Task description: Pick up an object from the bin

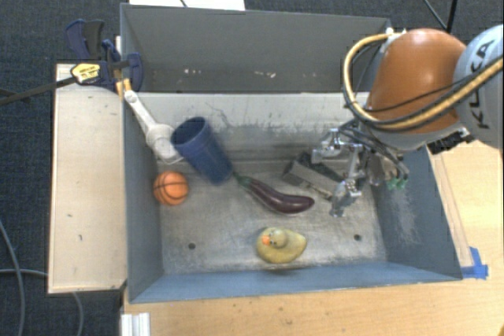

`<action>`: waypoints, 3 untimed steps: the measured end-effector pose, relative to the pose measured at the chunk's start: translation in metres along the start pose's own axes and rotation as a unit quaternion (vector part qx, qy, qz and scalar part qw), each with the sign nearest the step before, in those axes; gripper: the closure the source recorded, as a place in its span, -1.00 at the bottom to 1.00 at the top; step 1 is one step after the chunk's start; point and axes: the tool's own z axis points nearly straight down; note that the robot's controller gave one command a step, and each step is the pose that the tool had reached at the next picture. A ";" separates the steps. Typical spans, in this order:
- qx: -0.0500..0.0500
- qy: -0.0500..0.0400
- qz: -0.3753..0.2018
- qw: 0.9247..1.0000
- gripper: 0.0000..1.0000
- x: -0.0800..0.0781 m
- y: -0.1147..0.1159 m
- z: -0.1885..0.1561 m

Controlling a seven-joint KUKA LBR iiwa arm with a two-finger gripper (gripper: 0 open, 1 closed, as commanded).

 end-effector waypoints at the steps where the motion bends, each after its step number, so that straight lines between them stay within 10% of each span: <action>1: 0.001 0.001 -0.016 1.000 -1.00 -0.024 0.030 0.014; 2: -0.001 -0.006 -0.079 0.997 1.00 -0.007 0.028 0.123; 3: -0.001 -0.006 -0.079 0.997 1.00 -0.007 0.028 0.123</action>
Offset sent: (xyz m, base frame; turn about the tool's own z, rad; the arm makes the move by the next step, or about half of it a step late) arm 0.0008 0.0268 -0.1282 -0.1588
